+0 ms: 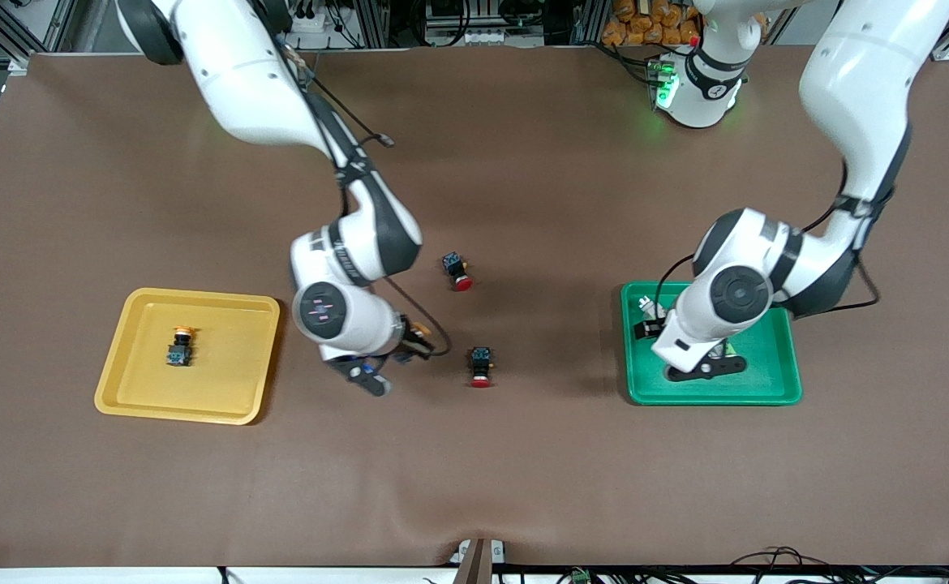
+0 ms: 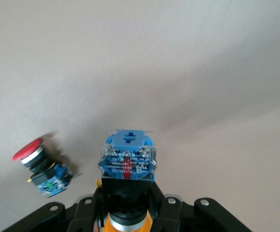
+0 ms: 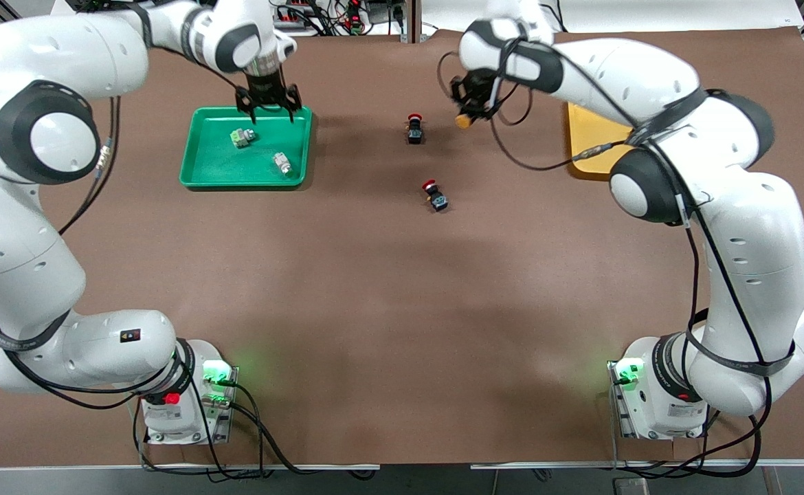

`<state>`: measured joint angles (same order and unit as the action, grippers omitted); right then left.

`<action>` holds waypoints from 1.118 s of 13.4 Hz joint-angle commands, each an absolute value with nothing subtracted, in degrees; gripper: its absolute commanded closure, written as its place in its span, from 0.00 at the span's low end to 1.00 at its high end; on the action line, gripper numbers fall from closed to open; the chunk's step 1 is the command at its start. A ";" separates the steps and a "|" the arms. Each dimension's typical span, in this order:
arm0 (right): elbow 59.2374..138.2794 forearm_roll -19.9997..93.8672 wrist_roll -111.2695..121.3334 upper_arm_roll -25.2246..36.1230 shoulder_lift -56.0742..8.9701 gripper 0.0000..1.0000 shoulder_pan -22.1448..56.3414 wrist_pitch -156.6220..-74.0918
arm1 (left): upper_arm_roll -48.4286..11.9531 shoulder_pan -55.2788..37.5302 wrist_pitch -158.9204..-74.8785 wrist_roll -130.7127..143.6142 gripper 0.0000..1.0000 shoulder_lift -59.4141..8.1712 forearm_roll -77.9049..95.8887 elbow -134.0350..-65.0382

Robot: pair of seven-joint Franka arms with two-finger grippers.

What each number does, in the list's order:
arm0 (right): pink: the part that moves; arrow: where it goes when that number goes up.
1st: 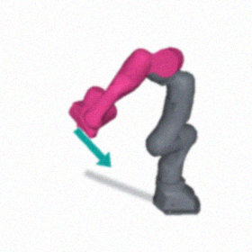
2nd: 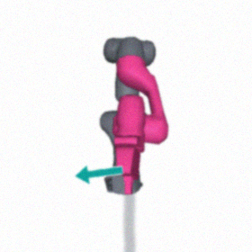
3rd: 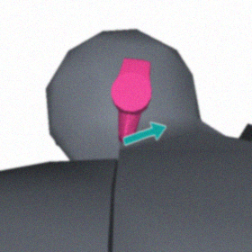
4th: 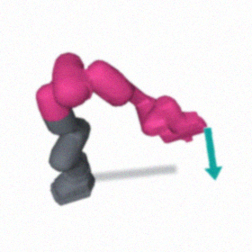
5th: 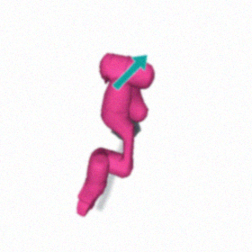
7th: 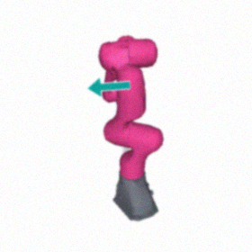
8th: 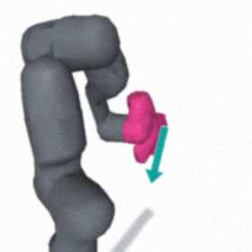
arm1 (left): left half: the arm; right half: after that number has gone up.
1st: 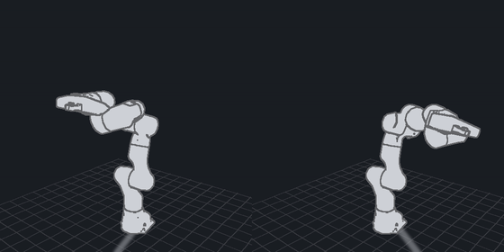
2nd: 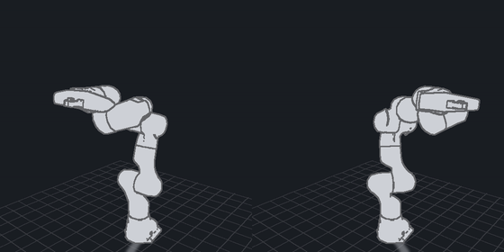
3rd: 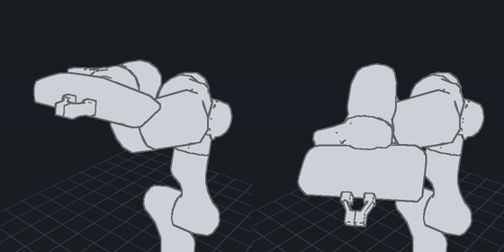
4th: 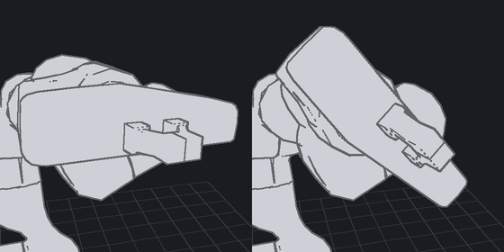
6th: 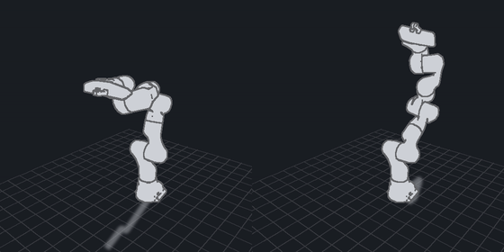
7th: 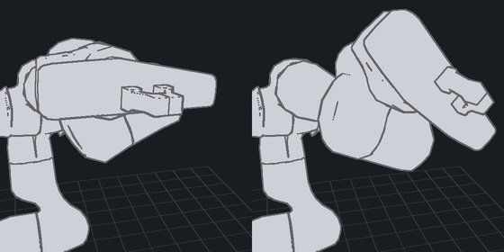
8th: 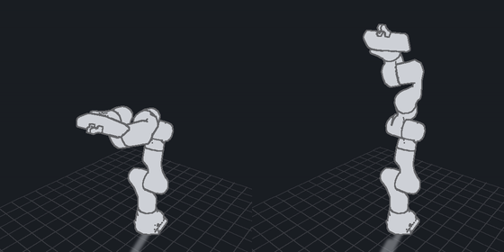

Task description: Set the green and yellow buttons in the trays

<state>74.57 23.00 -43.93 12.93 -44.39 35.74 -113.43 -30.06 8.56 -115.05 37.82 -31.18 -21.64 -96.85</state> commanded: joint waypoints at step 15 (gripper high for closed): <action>79.81 20.74 14.58 29.78 -40.88 0.00 20.92 -99.49 | -30.41 14.75 -96.77 22.35 0.00 -8.37 -8.28 -84.99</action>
